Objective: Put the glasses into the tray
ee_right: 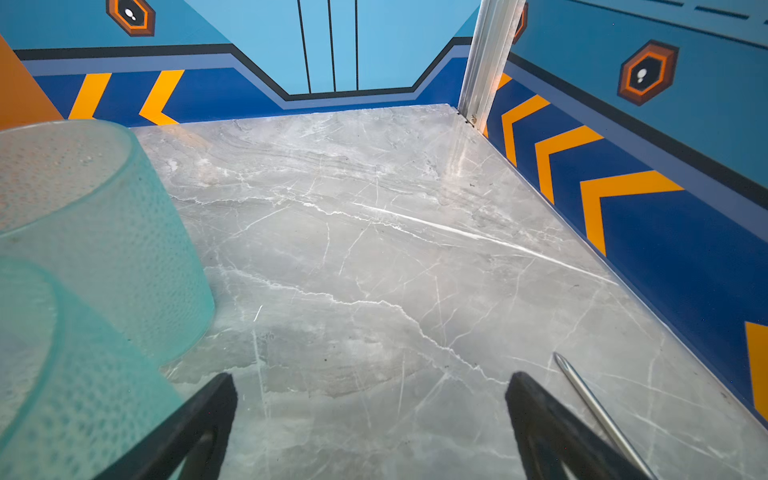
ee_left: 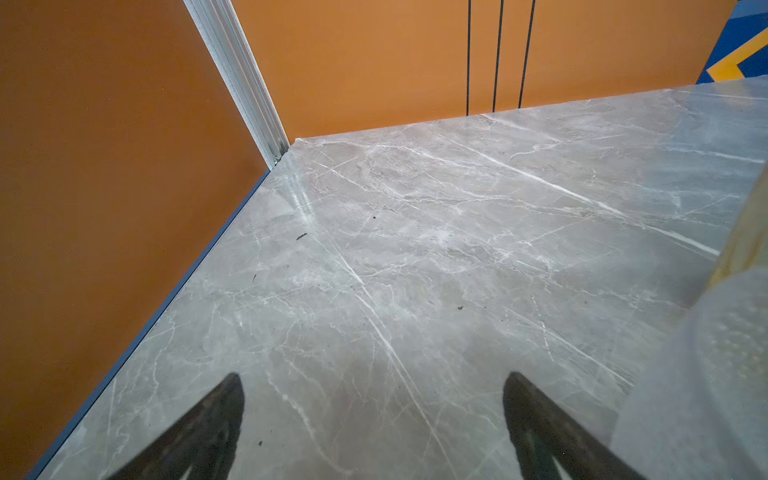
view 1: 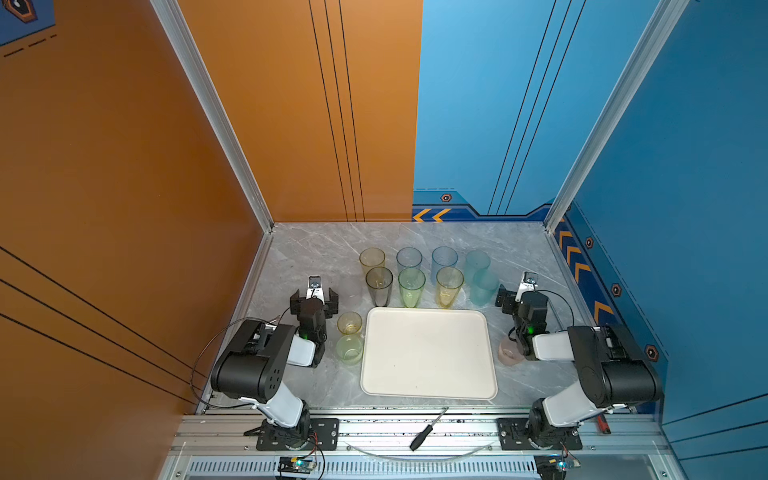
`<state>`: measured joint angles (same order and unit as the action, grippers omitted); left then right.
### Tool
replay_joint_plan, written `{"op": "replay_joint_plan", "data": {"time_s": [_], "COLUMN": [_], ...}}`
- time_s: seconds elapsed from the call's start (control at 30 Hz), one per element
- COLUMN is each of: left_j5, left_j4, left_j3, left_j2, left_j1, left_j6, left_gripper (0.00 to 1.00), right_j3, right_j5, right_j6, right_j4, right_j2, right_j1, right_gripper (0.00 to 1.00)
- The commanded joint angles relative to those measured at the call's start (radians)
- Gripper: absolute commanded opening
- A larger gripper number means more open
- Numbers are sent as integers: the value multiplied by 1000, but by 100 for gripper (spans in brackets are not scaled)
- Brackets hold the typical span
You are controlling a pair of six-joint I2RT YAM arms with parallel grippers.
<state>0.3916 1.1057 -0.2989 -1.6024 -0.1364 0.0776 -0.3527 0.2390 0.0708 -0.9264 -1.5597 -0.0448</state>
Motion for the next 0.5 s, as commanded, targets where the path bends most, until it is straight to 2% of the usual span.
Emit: {"op": "replay_joint_plan", "data": {"time_s": [0.0, 0.47], "left_j5": [-15, -21], "left_j4": [-9, -18], "left_j3": [-16, -20], "left_j2": [14, 15], "left_j1": [6, 9], "left_j6": [-19, -21], "left_gripper": [98, 98], "right_j3": [-8, -8], "right_j5": [-10, -8], "right_j6": [4, 3], "right_j4": [-8, -8], "right_j2": [12, 13], "right_j1": [-1, -1], "right_gripper": [100, 100]}}
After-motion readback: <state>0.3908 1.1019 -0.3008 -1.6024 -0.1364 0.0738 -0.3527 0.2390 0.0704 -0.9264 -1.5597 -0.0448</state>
